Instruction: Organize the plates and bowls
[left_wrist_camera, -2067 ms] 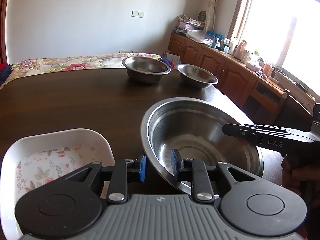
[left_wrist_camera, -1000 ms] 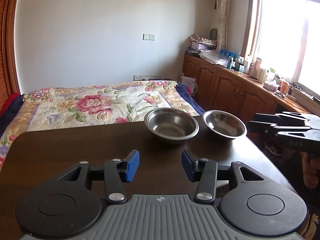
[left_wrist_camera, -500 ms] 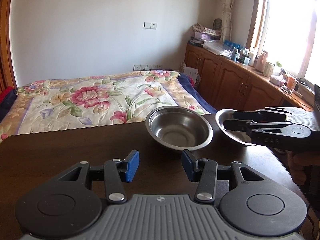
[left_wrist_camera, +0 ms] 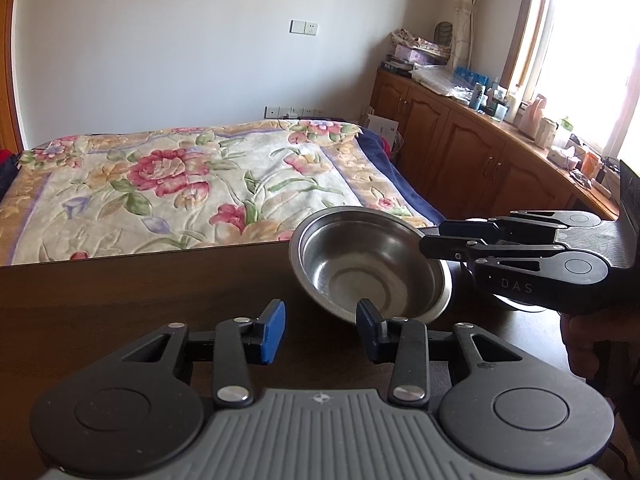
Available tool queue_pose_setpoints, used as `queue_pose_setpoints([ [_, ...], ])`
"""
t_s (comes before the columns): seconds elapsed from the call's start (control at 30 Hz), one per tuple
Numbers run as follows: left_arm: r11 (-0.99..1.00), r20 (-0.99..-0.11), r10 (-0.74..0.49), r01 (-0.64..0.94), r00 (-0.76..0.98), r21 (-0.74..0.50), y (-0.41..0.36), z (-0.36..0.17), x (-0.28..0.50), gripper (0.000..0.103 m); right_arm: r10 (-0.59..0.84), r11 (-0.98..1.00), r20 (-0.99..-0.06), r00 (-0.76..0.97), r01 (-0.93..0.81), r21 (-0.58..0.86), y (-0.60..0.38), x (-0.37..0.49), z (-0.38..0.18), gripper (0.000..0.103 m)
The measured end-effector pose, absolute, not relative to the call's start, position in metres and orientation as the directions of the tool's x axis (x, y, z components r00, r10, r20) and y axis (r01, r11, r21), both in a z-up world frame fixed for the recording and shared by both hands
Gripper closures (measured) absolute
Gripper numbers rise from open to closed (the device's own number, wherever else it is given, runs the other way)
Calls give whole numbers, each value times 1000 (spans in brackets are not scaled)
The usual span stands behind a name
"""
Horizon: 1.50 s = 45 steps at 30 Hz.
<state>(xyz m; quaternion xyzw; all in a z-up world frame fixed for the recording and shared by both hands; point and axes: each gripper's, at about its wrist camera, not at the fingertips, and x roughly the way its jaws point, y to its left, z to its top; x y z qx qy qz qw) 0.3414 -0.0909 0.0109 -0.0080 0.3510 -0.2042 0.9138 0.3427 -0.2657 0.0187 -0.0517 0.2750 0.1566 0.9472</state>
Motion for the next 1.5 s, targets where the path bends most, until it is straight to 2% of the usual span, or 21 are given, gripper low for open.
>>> queue_pose_setpoints([
  [0.07, 915, -641, -384, 368, 664, -166, -92, 9, 345, 62, 288, 944, -545, 788, -329, 23, -268, 346, 17, 75],
  [0.5, 910, -654, -400, 366, 642, -197, -98, -1, 359, 64, 265, 948, -577, 773, -319, 7, -262, 362, 8, 76],
  [0.57, 909, -659, -400, 366, 637, -198, -98, -2, 360, 68, 270, 946, -581, 768, -324, 12, -260, 363, 8, 77],
  [0.6, 909, -663, -400, 366, 633, -199, -98, -3, 361, 71, 273, 945, -583, 766, -327, 12, -259, 363, 8, 85],
  [0.7, 910, -668, -399, 362, 628, -203, -95, -4, 361, 74, 274, 943, -583, 765, -333, 7, -257, 362, 8, 89],
  [1.2, 915, -651, -392, 351, 650, -201, -86, 9, 345, 89, 329, 937, -577, 748, -334, 102, -263, 347, 13, 90],
  [1.5, 912, -618, -397, 365, 678, -186, -82, 26, 324, 90, 342, 934, -533, 774, -342, 104, -263, 328, 31, 90],
])
